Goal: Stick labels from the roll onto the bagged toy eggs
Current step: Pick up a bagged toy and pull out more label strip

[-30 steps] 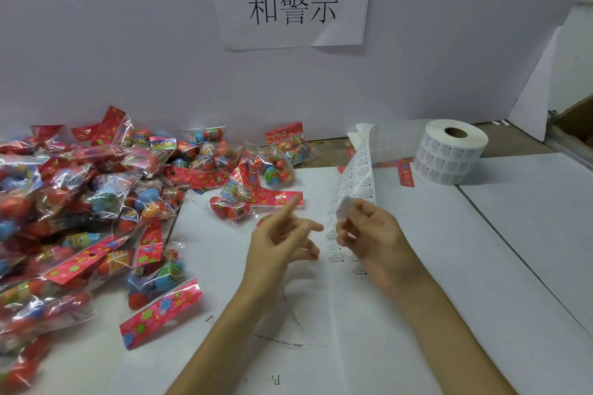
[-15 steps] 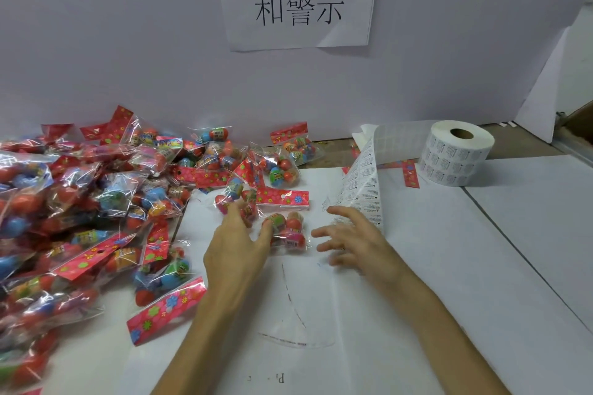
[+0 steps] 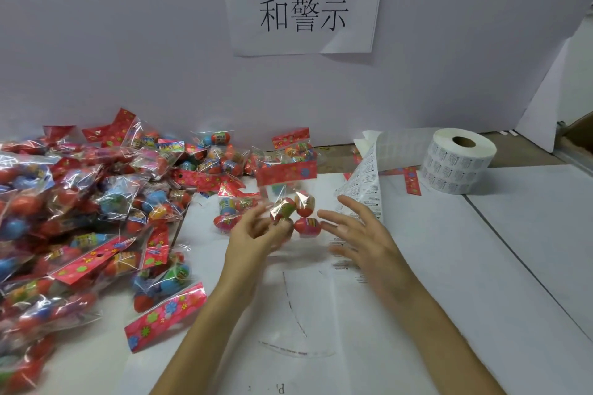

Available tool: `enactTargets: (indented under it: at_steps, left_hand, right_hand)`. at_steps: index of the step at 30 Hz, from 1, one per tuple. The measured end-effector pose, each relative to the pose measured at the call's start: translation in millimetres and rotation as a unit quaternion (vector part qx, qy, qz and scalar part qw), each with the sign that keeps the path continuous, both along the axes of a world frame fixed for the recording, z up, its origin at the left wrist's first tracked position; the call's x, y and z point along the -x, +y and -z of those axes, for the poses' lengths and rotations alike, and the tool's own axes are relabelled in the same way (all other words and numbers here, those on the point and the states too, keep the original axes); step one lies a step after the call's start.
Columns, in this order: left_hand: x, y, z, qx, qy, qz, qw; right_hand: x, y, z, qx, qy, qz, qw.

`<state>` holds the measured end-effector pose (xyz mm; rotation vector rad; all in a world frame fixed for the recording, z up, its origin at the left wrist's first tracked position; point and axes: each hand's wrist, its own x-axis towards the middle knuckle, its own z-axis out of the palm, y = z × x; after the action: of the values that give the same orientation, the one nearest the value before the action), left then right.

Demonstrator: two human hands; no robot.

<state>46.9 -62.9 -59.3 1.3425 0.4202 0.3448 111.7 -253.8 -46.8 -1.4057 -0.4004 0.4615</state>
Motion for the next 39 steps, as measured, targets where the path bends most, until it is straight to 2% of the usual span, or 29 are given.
enactTargets:
  at_steps: [3,7,13,20,39]
  left_hand:
    - [1.5,-3.4,1.2,0.056,0.020,0.055,0.997]
    - [0.4,-8.3,1.6,0.043,0.013,0.053,0.998]
    - [0.3,-7.3,1.3,0.097,-0.030,0.048,0.994]
    - [0.7,-7.6,0.0,0.150,-0.051,0.048,0.986]
    - [1.2,-8.7,-5.0,0.130,-0.049,0.068,0.988]
  right_hand:
    - [-2.1,-3.2,-1.2,-0.035,0.001,-0.014,0.999]
    - [-5.0,-6.0,0.9,-0.081,0.022,-0.043,0.996]
    - [-4.2,0.0,7.6,-0.070,0.018,0.007,0.997]
    - [3.1,9.3,7.3,-0.096,0.082,-0.030,0.992]
    - [7.1,13.9,8.3,-0.064,0.105,-0.056,0.991]
